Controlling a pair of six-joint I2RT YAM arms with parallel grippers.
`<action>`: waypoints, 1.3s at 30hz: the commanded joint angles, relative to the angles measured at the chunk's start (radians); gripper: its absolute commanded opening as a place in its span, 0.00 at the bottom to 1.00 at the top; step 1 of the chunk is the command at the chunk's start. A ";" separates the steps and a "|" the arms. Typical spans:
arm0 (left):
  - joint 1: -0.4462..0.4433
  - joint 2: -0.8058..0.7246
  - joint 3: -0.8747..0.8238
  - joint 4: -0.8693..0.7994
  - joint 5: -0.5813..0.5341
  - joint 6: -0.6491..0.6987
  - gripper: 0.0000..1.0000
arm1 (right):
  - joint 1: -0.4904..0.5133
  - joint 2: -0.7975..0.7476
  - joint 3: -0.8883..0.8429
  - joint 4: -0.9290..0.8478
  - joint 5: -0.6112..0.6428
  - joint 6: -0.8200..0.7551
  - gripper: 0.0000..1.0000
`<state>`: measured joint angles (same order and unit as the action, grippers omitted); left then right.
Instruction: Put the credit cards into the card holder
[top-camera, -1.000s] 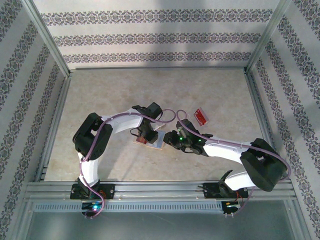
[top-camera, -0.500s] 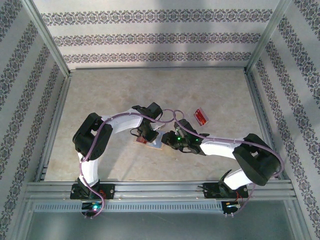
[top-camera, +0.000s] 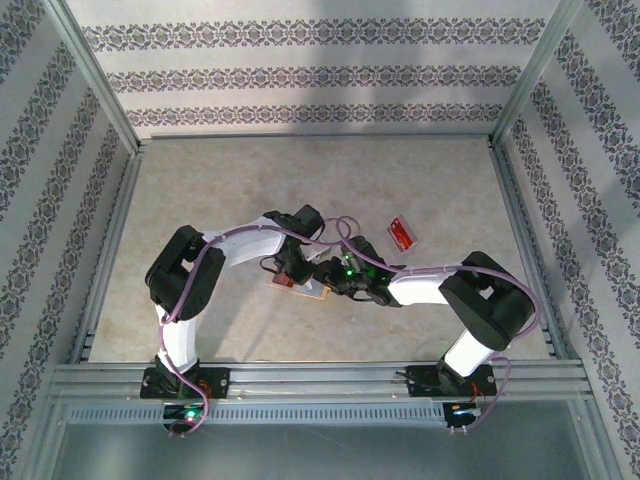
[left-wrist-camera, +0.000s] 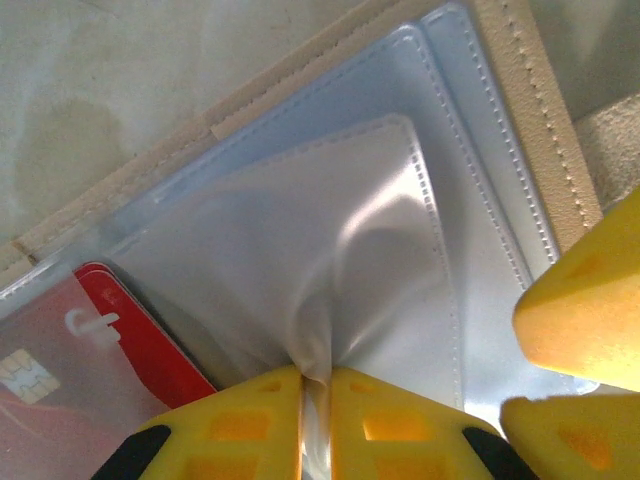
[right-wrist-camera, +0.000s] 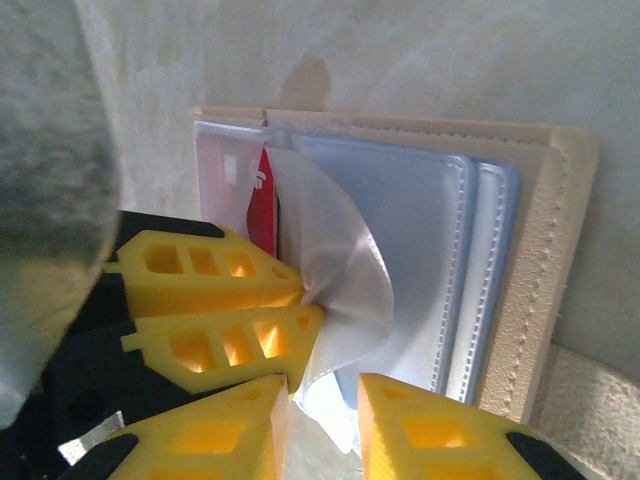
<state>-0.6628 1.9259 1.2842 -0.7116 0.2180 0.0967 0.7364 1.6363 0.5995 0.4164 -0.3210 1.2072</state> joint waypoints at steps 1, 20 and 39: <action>0.006 -0.005 -0.036 -0.018 0.057 -0.009 0.14 | -0.001 0.026 0.005 0.076 -0.007 0.048 0.26; 0.028 -0.007 -0.044 -0.008 0.121 -0.023 0.13 | 0.020 0.042 -0.012 0.084 0.031 0.117 0.26; 0.055 -0.008 -0.057 0.003 0.170 -0.041 0.13 | 0.066 0.051 -0.034 0.113 0.034 0.117 0.20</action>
<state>-0.6109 1.9175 1.2549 -0.6819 0.3317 0.0731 0.7769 1.6741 0.5793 0.5072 -0.2695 1.3331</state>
